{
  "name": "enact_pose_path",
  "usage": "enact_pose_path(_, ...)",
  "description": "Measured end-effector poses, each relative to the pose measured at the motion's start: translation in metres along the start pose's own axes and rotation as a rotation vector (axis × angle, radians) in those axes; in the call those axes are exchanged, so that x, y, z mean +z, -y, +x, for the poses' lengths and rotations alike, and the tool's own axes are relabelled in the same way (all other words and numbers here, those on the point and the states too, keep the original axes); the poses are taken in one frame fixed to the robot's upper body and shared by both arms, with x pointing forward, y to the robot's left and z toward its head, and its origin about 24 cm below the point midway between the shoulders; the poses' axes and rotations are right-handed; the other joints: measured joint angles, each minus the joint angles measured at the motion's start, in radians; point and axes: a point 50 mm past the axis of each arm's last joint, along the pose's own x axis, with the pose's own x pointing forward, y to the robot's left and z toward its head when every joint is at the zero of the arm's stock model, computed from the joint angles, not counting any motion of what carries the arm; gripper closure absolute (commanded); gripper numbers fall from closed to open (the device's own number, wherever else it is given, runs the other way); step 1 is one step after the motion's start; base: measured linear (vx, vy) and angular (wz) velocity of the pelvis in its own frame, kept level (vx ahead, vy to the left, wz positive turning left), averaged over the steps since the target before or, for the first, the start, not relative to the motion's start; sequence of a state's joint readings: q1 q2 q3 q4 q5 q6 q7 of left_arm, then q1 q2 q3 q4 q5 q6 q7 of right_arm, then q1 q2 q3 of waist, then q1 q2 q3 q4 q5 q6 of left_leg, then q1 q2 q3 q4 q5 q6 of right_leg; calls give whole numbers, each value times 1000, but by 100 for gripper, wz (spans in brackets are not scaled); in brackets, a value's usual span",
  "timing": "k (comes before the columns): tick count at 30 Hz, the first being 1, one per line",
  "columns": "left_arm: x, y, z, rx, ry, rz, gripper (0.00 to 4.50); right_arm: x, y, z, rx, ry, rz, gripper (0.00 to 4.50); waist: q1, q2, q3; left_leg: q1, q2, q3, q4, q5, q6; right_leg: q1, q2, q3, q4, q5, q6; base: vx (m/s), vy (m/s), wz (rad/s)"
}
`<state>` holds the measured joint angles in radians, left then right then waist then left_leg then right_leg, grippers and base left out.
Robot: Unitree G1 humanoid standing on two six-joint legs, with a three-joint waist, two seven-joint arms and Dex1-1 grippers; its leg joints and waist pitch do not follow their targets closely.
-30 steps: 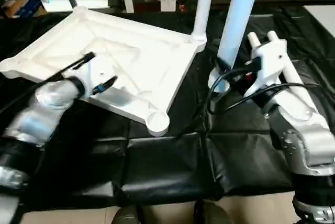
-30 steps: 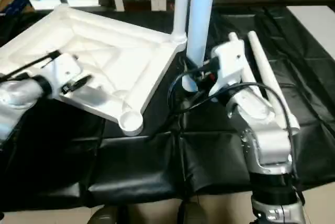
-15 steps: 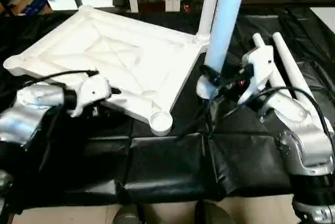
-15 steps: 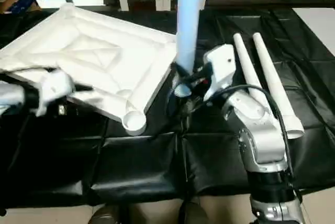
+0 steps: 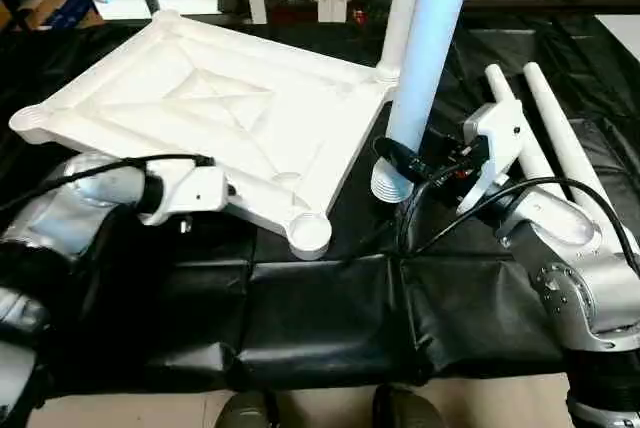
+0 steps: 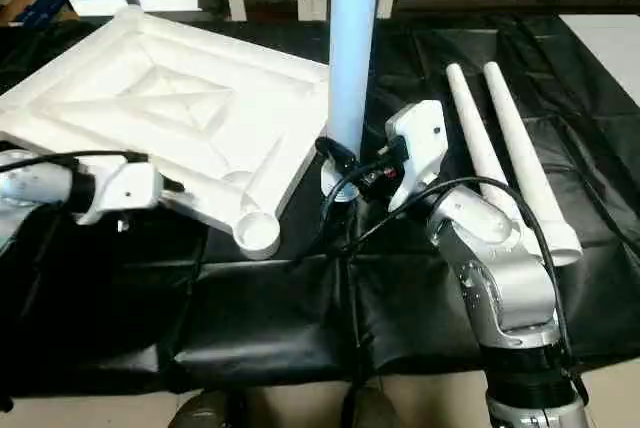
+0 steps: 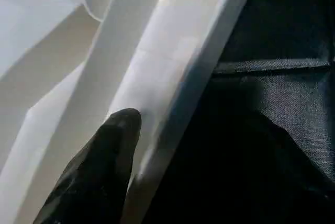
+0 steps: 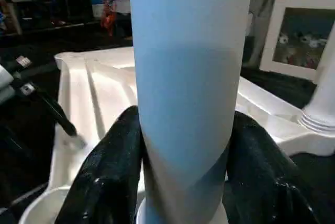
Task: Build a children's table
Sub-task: Pick table leg
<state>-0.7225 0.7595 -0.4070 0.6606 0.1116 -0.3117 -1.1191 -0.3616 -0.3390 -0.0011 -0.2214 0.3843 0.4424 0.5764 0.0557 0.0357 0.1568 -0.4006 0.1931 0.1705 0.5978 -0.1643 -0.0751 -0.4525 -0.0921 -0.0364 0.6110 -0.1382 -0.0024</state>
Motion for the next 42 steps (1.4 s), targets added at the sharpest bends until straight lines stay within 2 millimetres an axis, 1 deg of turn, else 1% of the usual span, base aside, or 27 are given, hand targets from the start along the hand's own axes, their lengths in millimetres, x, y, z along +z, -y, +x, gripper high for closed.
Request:
enact_pose_path(3,-1,-2,3,-1,-17,12,134,0,0,0,3,-3,1,263,3,0,0,0,0,0,0,0,0,0,0,0,0,0,0,0,0,0)
enact_pose_path(11,-8,-13,-1,19,-70,24,134,-1,1,-1,0,-14,0,263,3,1,0,0,0,0,0,0,0,0,0,0,0,0,0,0,0,0)
enact_pose_path(15,-13,-14,-2,20,-110,40,134,-1,1,-1,0,-16,0,263,3,1,0,0,0,0,0,0,0,0,0,0,0,0,0,0,0,0)
enact_pose_path(17,-14,-15,-2,18,-118,44,168,-1,1,-1,1,-16,1,263,3,1,0,0,0,0,0,0,0,0,0,0,0,0,0,0,0,0)
enact_pose_path(20,-14,-15,-2,15,-121,48,168,-1,1,-2,1,-16,0,263,3,1,0,0,0,0,0,0,0,0,0,0,0,0,0,0,0,0)
enact_pose_path(22,-12,-15,0,10,-113,54,206,-1,1,-2,0,-18,1,263,4,1,0,0,0,0,0,0,0,0,0,0,0,0,0,0,0,0)
enact_pose_path(24,-8,-14,6,-4,-85,54,212,-2,1,-2,0,-19,3,263,7,1,0,0,0,0,0,0,0,0,0,0,0,0,-1,0,0,0)
enact_pose_path(25,-7,-13,7,-7,-72,52,220,-2,1,-2,1,-19,3,263,7,1,0,0,0,0,0,0,0,0,0,0,0,0,-1,0,0,0)
enact_pose_path(27,-3,-13,11,-23,-36,42,251,-2,1,-2,1,-20,2,263,7,1,0,0,0,0,0,0,0,0,0,0,0,0,-1,0,0,0)
enact_pose_path(29,0,-12,14,-32,-19,39,261,-2,1,-2,1,-20,1,263,6,1,0,0,0,0,0,0,0,0,0,0,0,0,-1,0,0,0)
enact_pose_path(35,0,-12,14,-46,-17,44,316,-2,1,-3,2,-22,-1,263,3,1,-1,0,0,0,0,0,0,0,0,0,0,0,-1,0,0,0)
enact_pose_path(42,2,-11,14,-67,-17,58,346,-1,1,-3,7,-23,-2,263,-2,1,-1,0,0,0,0,0,0,0,0,1,0,0,-1,0,0,0)
